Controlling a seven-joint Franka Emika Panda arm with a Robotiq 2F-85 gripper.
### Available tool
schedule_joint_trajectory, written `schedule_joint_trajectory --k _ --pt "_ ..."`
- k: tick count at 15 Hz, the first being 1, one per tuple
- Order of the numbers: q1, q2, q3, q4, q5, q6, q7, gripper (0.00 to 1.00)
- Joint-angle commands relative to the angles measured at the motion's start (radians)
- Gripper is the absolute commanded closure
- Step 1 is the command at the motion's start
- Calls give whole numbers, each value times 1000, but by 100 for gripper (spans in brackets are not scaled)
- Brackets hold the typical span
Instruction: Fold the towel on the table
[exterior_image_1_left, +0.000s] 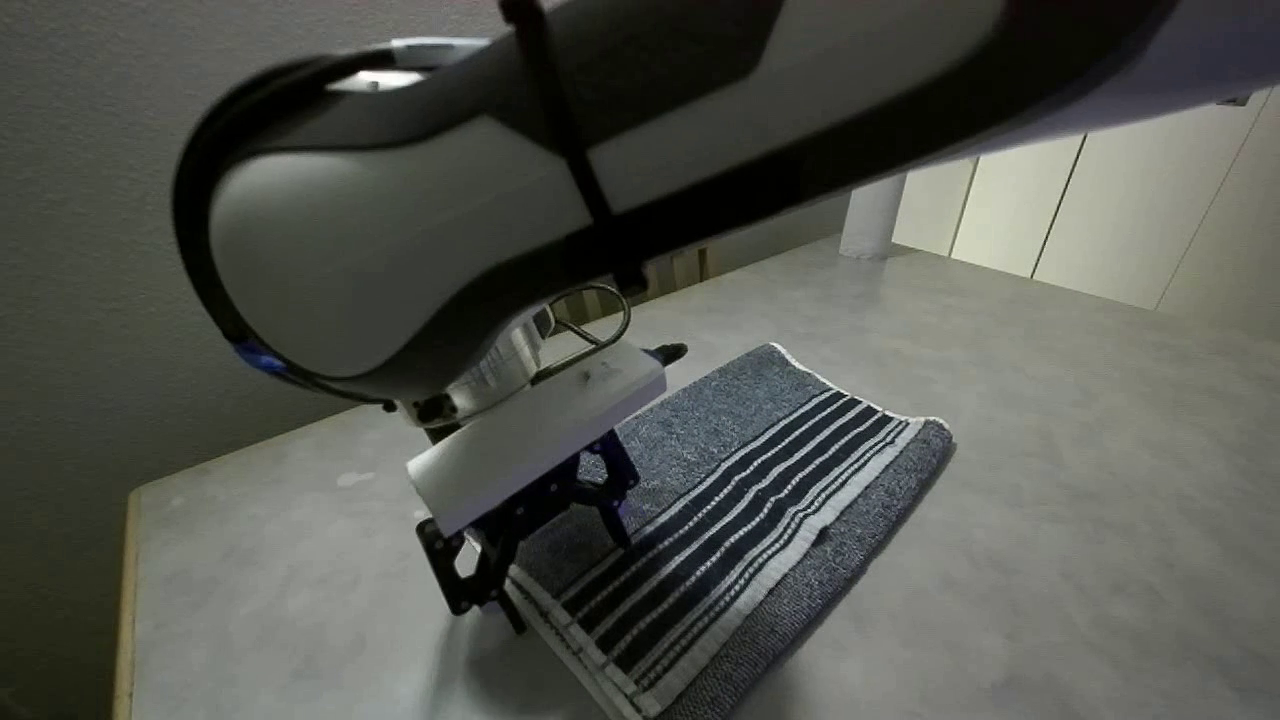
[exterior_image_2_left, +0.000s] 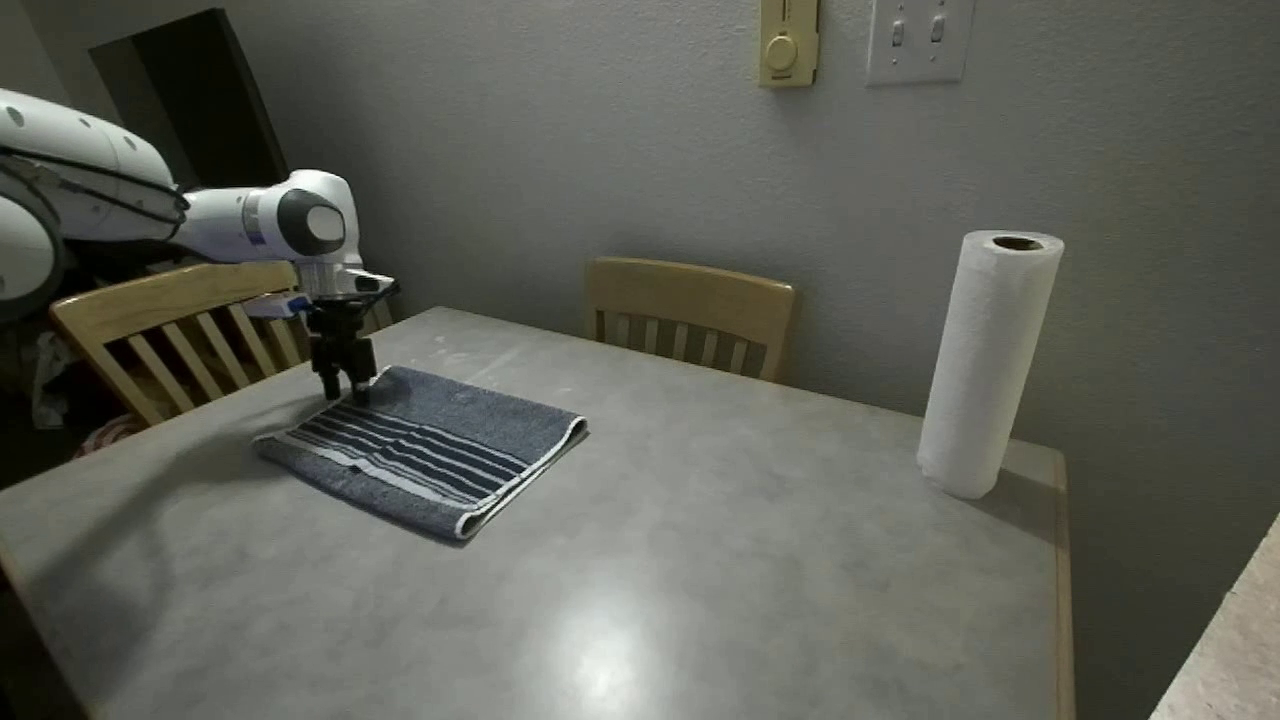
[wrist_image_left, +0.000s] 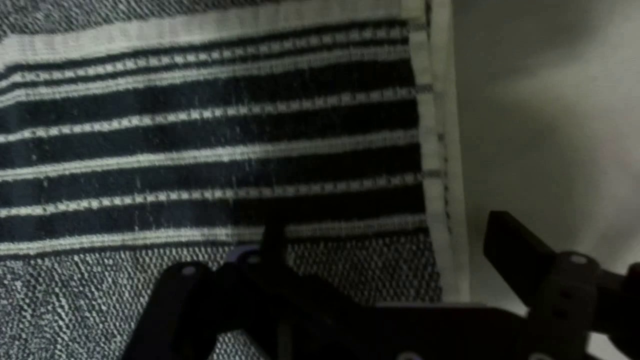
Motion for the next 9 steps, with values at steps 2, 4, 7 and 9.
schedule_joint_trajectory --k 2,4,7,9 --pt "-2 0 -12 -34 0 169 96 0" --pt "-1 -6 -19 -52 -5 188 123 0" --pt "2 -21 -28 -68 -10 167 153 0" --pt "4 -26 -34 -72 -13 159 173 0"
